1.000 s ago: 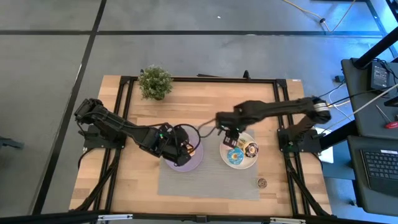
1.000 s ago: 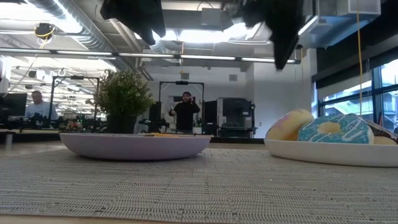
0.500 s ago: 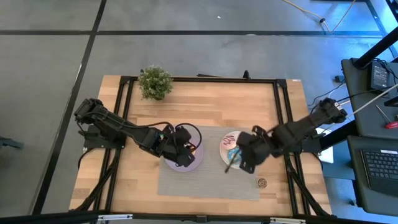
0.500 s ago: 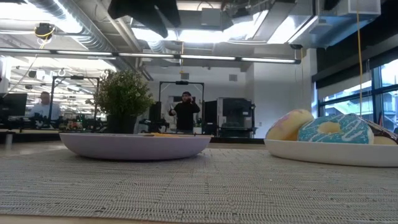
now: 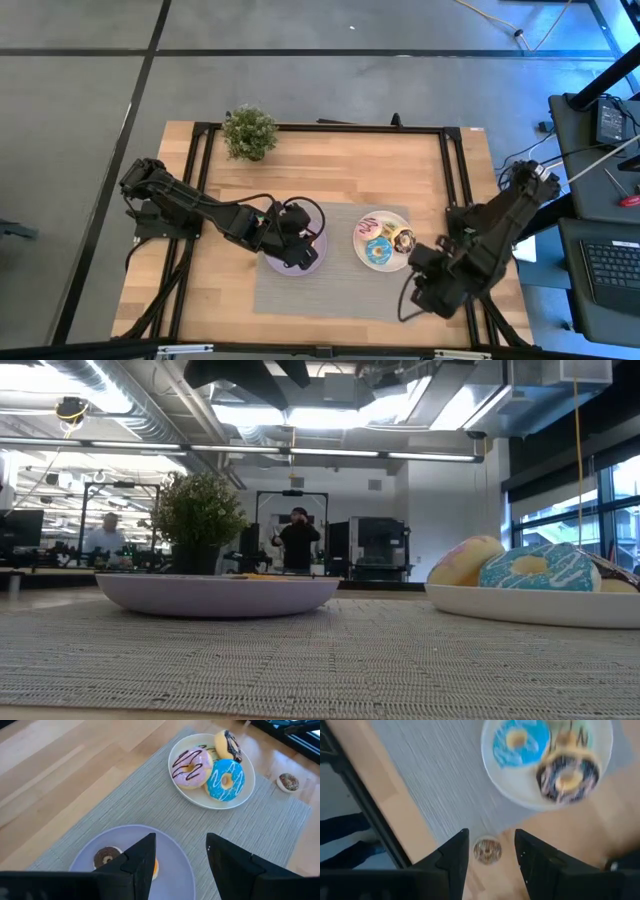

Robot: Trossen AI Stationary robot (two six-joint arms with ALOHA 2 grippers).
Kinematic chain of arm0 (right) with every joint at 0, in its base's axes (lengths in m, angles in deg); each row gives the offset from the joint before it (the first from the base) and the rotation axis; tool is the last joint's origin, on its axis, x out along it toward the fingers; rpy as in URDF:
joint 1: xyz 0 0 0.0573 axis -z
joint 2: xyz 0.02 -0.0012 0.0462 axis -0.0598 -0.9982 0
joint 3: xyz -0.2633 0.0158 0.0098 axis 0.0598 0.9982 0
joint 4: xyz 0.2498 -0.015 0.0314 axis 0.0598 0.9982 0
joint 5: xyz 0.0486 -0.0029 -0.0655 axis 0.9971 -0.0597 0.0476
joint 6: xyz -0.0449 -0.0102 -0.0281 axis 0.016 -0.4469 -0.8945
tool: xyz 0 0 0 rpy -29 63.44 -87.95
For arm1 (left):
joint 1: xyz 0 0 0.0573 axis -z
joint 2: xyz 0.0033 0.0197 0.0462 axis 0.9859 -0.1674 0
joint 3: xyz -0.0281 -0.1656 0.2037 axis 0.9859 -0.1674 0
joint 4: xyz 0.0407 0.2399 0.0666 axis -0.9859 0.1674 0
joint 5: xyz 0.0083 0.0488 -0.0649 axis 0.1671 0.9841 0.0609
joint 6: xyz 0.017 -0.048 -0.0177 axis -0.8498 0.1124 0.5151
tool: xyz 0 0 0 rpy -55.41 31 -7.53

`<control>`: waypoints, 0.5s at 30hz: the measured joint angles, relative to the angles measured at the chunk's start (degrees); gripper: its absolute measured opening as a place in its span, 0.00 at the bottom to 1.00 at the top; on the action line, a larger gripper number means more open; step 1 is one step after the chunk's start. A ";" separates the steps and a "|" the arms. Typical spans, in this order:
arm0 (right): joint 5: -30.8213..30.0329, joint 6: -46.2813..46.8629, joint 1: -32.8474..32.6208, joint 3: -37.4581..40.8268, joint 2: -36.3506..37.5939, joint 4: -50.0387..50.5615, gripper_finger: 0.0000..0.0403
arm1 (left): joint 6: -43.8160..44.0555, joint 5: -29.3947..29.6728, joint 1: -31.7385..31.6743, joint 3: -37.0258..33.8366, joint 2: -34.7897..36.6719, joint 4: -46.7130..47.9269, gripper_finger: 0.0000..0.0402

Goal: Pick & Place donuts
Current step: Put the small brown donut on the purple plate

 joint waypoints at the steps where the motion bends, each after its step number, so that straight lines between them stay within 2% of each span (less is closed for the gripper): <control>1: 0.37 2.49 -1.26 0.96 0.00 -0.08 0.40 | 0.00 0.00 -0.01 0.00 0.00 -0.01 0.42; 8: 3.00 17.07 -8.98 7.50 -0.02 -5.70 0.40 | 0.66 -0.02 0.00 0.00 0.01 -0.09 0.42; 15: 4.40 28.24 -10.38 17.91 -0.04 -13.38 0.40 | 0.61 -0.02 -0.01 0.00 0.01 -0.89 0.42</control>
